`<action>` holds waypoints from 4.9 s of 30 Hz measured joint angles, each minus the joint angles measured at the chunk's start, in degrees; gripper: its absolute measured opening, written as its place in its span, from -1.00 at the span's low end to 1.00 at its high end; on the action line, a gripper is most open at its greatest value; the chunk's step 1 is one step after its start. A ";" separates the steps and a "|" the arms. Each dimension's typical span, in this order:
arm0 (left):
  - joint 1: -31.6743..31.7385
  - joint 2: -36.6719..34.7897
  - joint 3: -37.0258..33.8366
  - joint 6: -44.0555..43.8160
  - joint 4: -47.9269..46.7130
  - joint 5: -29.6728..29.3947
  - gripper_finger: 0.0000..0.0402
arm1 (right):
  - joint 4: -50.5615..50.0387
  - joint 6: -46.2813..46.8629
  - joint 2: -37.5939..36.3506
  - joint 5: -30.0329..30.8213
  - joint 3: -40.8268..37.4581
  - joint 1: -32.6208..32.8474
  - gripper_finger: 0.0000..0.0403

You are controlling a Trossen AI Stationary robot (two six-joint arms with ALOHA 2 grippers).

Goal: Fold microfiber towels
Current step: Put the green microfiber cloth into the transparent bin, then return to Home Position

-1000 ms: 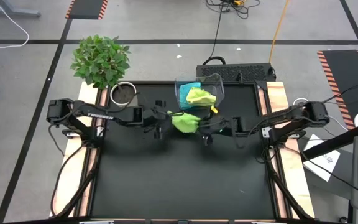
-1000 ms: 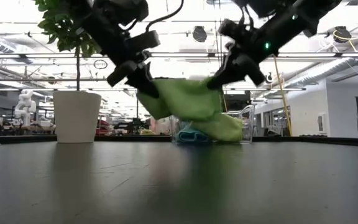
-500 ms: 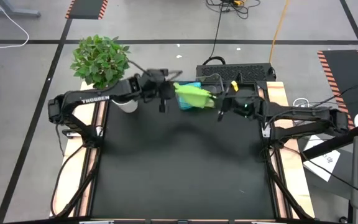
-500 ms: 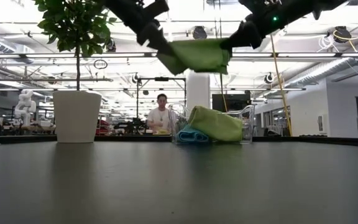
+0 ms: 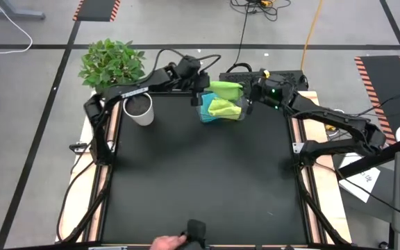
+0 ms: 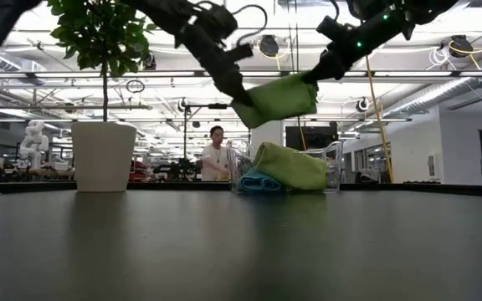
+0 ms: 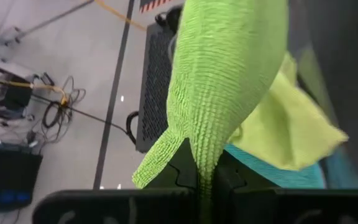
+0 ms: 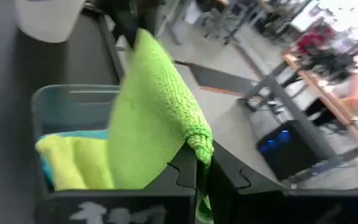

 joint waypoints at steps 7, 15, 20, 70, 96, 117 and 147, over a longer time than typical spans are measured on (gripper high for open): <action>1.61 4.92 5.51 0.09 -2.00 0.05 -0.96 | -1.28 1.83 3.08 -5.59 0.56 -5.64 -0.98; 2.32 5.03 5.20 -0.17 -1.87 1.81 -0.96 | -0.16 1.06 7.69 -9.51 0.67 -10.37 -0.98; 2.37 5.85 4.49 -0.06 -0.14 2.00 -0.96 | 3.25 -2.30 11.94 -9.68 0.67 -13.17 -0.98; -1.52 10.69 -3.10 -1.71 0.04 1.39 -0.95 | 1.39 3.95 18.75 -11.91 -2.74 -16.76 -0.98; -2.08 4.64 -3.27 -7.00 0.79 3.41 -0.23 | -0.05 7.04 14.57 -14.19 -2.85 -16.24 -0.22; -17.15 -13.76 -3.19 -14.60 -5.92 15.58 -0.95 | -4.54 12.42 -3.66 -16.24 -2.72 5.72 -0.95; -50.09 -26.92 -22.26 -17.64 16.07 -3.58 -1.00 | -6.63 28.33 -21.93 -16.03 -7.95 38.96 -1.00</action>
